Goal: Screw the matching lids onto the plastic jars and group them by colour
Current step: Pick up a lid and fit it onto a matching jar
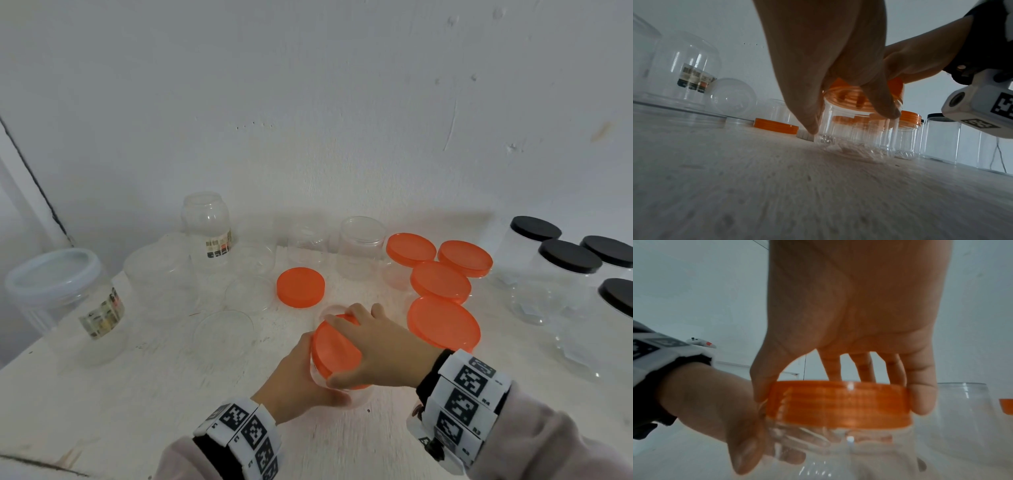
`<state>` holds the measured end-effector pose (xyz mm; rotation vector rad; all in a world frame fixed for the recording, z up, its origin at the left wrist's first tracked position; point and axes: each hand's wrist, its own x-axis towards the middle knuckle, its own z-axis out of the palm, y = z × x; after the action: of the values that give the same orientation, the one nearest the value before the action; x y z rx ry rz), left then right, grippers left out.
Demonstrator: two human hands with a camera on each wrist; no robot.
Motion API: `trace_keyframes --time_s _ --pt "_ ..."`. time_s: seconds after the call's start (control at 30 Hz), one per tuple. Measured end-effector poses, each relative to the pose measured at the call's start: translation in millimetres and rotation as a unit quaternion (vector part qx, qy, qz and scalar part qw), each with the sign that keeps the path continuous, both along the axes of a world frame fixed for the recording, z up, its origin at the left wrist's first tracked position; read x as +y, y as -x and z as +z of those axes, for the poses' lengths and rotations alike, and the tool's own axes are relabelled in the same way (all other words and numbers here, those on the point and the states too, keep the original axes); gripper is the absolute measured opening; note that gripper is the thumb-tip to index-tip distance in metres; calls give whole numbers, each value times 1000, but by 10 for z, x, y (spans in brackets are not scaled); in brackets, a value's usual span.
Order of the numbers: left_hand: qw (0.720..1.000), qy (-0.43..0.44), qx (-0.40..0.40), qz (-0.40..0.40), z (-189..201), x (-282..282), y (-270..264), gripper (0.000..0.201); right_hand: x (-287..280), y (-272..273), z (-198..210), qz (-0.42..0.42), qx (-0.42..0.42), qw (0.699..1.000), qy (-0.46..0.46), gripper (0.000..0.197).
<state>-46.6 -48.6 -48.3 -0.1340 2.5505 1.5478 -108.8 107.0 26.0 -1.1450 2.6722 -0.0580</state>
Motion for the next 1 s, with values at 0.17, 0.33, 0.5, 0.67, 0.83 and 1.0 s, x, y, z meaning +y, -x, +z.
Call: trace_keyframes --time_s 0.17,0.33,0.5,0.67,0.83,1.0 --pt "1000 1 -3 -6 48 23 -30 100 54 -93 -104 -29 44 998 24 93" --pt "998 23 -18 -52 98 26 -5 102 123 -105 -141 -43 36 997 47 92" --pt "981 154 -26 -113 212 -161 192 85 274 -129 -174 -73 8 994 79 88" --pt "978 190 31 -80 244 -158 608 68 447 -171 -173 -80 -21 991 102 90" --pt "967 242 15 -76 155 104 969 73 598 -218 -175 -72 -37 991 107 94" --pt "924 372 -35 -85 40 255 1090 73 729 -225 -154 -58 -57 991 105 96"
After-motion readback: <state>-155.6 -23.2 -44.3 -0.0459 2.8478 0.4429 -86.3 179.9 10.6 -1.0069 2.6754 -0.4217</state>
